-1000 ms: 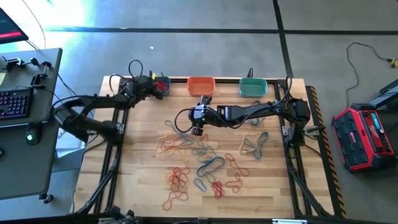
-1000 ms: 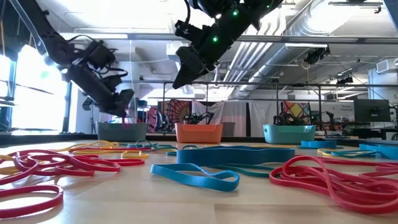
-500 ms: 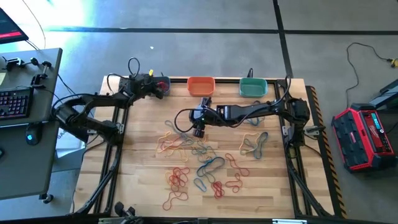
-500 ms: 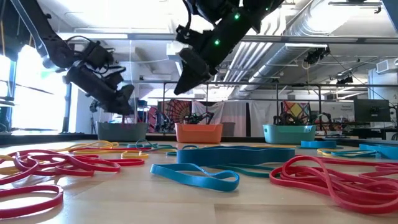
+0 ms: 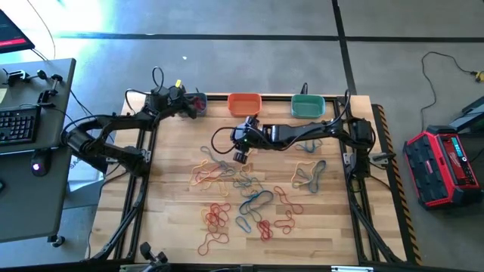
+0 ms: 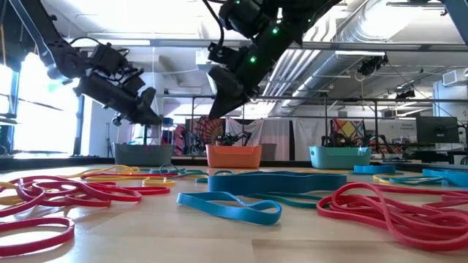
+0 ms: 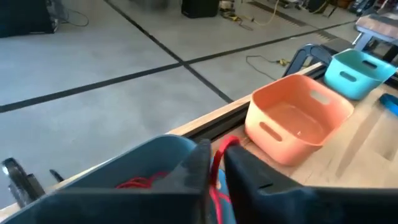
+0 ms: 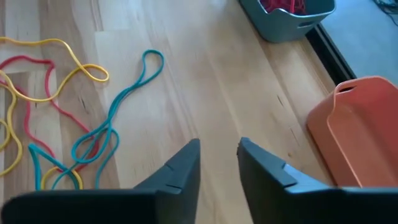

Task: Sort rubber bands into baskets
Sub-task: Put the red rubber band into the blue bin

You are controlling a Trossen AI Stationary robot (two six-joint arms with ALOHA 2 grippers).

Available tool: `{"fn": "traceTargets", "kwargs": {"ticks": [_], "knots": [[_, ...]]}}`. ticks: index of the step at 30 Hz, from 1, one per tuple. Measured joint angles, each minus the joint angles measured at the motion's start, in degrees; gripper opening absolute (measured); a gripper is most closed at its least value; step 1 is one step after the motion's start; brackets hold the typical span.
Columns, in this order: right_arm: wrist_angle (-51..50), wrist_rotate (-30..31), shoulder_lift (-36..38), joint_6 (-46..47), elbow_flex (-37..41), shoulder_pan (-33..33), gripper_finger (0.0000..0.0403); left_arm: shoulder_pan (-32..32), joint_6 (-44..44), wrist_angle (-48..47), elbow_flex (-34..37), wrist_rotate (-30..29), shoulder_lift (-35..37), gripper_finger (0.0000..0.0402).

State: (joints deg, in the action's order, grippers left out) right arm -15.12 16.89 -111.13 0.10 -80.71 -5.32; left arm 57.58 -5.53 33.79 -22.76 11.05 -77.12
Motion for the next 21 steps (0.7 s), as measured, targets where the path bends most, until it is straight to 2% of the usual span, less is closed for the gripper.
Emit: {"fn": "traceTargets", "kwargs": {"ticks": [2,5,7,12,21], "knots": [[0.02,0.04,0.0,-0.05,0.0,0.0,0.0075,0.37,0.11,-1.34,0.0,-2.63,0.0,0.0007],[0.05,0.04,0.0,-0.18,0.0,0.0,0.0054,1.23,0.3,-5.26,0.0,-8.75,0.02,0.0013],[0.12,0.06,0.0,-0.48,0.0,0.0,0.0046,1.89,0.69,-7.21,0.0,-10.34,0.02,0.0019],[0.12,0.06,0.0,-0.52,0.0,0.0,0.0042,2.54,-0.38,-8.75,0.0,-10.34,0.02,0.0049],[-0.4,0.06,0.0,-0.54,0.0,0.22,0.0042,2.52,-4.32,-9.11,0.0,-6.37,0.17,0.0158]]}}
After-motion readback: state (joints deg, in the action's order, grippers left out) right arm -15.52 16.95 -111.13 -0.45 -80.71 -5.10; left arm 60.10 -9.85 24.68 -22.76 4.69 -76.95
